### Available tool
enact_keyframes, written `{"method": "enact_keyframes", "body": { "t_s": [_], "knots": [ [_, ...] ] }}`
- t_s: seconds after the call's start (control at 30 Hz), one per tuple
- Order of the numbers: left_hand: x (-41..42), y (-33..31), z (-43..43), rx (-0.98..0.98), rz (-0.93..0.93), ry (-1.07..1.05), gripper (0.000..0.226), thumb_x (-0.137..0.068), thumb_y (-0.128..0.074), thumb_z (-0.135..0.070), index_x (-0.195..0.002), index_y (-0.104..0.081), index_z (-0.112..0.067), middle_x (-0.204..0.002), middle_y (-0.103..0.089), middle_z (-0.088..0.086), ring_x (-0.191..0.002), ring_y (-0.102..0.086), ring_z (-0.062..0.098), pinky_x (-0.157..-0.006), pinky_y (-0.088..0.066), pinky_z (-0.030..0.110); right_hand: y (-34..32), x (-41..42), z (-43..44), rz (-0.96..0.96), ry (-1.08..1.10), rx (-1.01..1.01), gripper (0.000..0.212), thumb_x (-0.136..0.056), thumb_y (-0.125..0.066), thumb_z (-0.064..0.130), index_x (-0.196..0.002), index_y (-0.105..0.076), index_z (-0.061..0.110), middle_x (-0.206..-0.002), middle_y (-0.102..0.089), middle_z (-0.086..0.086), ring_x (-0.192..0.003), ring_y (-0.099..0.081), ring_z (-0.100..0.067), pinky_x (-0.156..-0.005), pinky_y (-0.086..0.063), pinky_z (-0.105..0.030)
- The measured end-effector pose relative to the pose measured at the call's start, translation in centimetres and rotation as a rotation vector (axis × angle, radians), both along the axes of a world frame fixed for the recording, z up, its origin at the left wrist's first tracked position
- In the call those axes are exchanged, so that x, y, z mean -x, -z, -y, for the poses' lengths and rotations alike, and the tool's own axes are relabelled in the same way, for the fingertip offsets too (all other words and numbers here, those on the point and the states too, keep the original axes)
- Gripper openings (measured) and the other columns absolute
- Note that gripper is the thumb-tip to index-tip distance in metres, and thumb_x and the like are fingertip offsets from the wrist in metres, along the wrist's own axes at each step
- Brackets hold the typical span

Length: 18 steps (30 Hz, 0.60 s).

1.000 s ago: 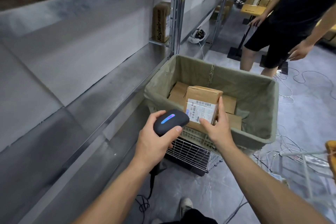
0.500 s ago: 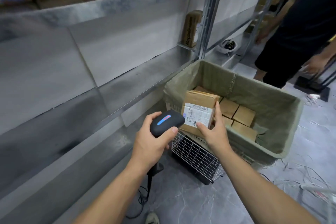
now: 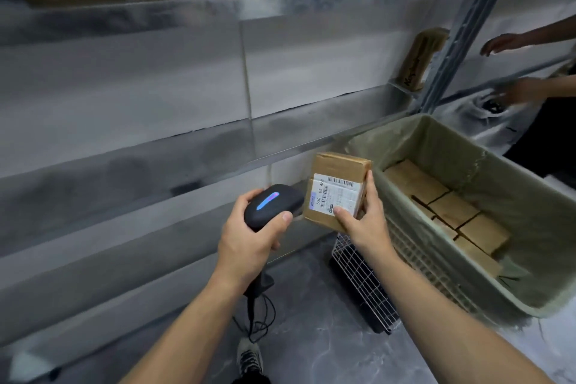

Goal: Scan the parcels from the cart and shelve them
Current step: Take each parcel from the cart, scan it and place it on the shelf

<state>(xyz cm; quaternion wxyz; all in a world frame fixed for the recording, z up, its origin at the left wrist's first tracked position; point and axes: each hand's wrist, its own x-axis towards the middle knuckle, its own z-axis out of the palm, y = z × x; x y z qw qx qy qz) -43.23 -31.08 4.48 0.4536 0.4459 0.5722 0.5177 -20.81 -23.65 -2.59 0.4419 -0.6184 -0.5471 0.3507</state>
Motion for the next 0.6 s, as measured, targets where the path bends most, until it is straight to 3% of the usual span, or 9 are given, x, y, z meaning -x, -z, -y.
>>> {"method": "enact_keyframes", "body": {
  "t_s": [0.23,0.4,0.6],
  "knots": [
    [5.2,-0.3,3.2,-0.027,0.004,-0.181,0.073,-0.057,-0.076,-0.056,-0.123,-0.060,-0.029,-0.097,-0.074,-0.003,-0.059,-0.066,0.020,-0.062,-0.057,0.034,-0.9,6.4,0.1,0.040,-0.156,-0.009,0.106,-0.068,-0.072,0.055,-0.150,-0.005,0.064,-0.150,-0.041,0.002,-0.133,-0.048,-0.019,-0.113,-0.040,-0.055],
    [10.0,-0.2,4.9,-0.056,0.034,-0.272,0.070,-0.059,-0.076,-0.055,-0.123,-0.060,-0.031,-0.099,-0.073,0.004,-0.061,-0.067,0.020,-0.060,-0.056,0.031,-1.7,12.0,0.0,0.095,-0.239,-0.030,0.103,-0.082,-0.078,0.035,-0.153,-0.006,0.058,-0.143,-0.045,0.000,-0.130,-0.049,-0.021,-0.110,-0.042,-0.056],
    [18.1,-0.6,7.2,-0.073,0.061,-0.350,0.057,-0.063,-0.079,-0.050,-0.115,-0.059,-0.037,-0.096,-0.073,0.006,-0.060,-0.065,0.018,-0.057,-0.054,0.027,-2.3,21.6,0.6,0.088,-0.321,-0.051,0.101,-0.084,-0.078,0.032,-0.154,-0.009,0.054,-0.146,-0.045,0.002,-0.134,-0.046,-0.021,-0.110,-0.042,-0.057]
  ]
}}
